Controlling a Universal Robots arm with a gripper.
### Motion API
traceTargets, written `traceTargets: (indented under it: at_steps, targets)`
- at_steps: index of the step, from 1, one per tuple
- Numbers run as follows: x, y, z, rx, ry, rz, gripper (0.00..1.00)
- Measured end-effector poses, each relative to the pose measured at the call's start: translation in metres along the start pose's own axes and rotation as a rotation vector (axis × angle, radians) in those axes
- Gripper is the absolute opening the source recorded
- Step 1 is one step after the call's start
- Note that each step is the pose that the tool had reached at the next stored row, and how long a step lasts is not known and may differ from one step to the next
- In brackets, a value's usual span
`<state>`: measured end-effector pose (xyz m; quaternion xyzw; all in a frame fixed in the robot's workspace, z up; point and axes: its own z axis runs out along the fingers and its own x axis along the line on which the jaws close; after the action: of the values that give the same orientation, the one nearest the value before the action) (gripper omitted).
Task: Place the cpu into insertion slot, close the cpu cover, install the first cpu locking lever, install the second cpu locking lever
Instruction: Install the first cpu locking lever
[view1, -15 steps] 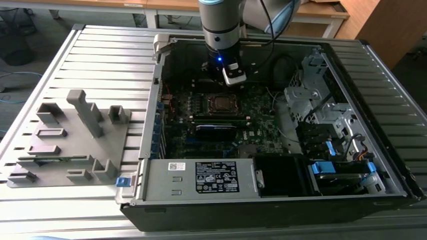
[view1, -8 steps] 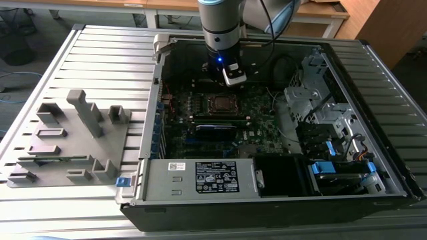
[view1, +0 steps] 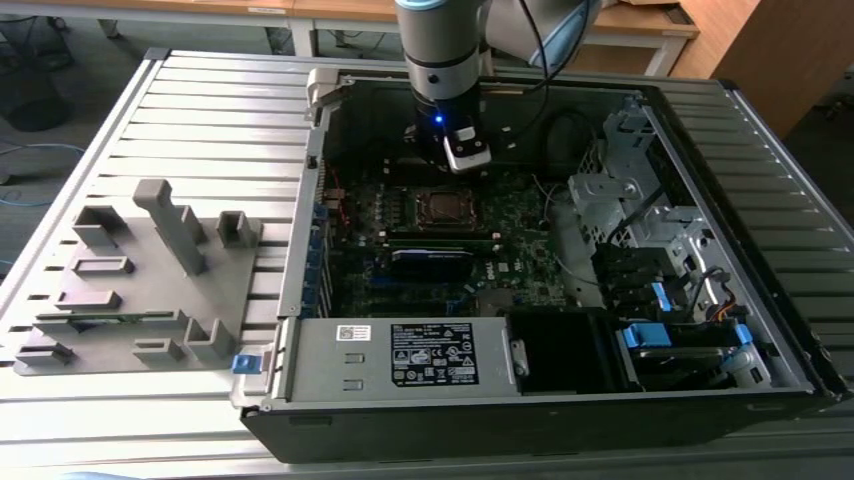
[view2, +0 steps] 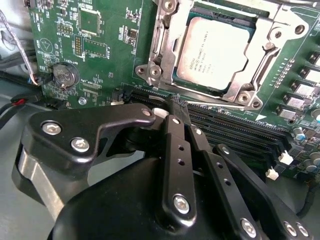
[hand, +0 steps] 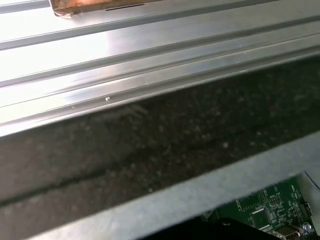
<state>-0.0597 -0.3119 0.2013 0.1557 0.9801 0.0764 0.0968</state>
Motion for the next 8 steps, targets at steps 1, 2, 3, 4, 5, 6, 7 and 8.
traceTargets:
  at_steps: [1,2,3,4,5,6,7,8]
  targets:
    - [0.0000,0.0000,0.0000,0.0015,-0.0017,0.009,0.10]
    - [0.0000,0.0000,0.0000,0.0029,-0.0031,0.017,0.10]
    - [0.0000,0.0000,0.0000,0.0041,-0.0043,0.023,0.10]
    - [0.0001,0.0002,0.0000,0.0046,-0.0047,0.026,0.10]
    - [0.0002,0.0004,0.0000,0.0048,-0.0048,0.027,0.10]
    - [0.0003,0.0007,0.0001,0.0048,-0.0050,0.027,0.10]
    - [0.0004,0.0010,0.0001,0.0047,-0.0050,0.027,0.10]
    - [0.0005,0.0012,0.0001,0.0048,-0.0050,0.027,0.10]
